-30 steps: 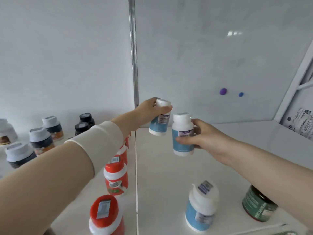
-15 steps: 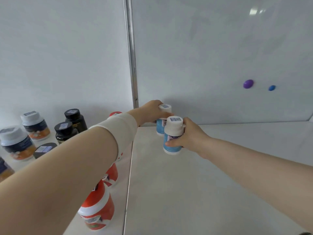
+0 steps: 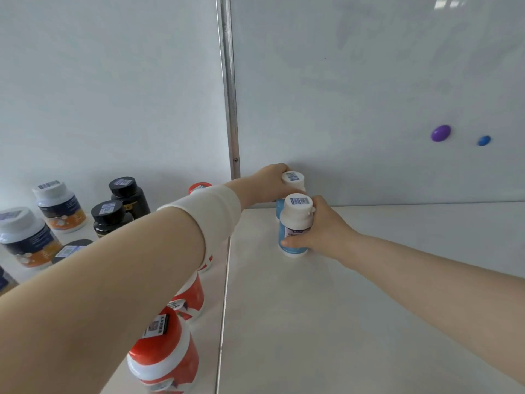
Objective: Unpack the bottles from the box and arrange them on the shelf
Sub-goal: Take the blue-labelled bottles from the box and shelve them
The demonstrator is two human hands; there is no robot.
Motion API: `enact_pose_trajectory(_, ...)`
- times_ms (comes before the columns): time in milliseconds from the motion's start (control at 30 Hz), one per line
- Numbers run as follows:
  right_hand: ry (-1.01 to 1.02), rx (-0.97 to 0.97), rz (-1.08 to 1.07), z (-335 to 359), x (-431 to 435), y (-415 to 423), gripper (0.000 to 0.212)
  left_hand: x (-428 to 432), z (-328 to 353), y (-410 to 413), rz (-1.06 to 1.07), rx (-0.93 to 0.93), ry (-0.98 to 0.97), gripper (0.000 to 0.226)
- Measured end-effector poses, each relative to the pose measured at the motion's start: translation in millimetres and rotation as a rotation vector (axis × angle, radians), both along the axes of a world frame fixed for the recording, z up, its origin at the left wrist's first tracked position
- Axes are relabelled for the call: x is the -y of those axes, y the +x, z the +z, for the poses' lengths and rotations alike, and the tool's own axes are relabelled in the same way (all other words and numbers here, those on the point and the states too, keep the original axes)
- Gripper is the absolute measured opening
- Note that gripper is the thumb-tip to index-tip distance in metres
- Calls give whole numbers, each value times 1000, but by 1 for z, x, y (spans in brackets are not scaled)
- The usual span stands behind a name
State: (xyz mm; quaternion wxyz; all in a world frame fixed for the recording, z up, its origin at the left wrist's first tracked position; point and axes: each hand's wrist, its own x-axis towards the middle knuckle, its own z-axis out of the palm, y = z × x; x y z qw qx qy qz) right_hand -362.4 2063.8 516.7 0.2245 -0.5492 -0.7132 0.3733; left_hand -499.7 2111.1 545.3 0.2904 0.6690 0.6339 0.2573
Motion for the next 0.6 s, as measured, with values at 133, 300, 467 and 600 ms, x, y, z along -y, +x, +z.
enact_pose_trajectory(133, -27, -5, 11, 0, 4, 2, 77, -1, 2, 1, -5, -46, -1, 58)
enact_pose_trajectory(300, 6, 68, 36, 12, 12, 14, 82, 15, 25, -5, -14, -100, 11, 59)
enact_pose_trajectory(467, 162, 309, 95, 50, 35, 30, 101, 62, 62, -15, 46, -294, 117, 55)
enact_pose_trajectory(600, 323, 431, 116, 78, 66, 33, 93, 131, 84, -22, 99, -832, 300, 48)
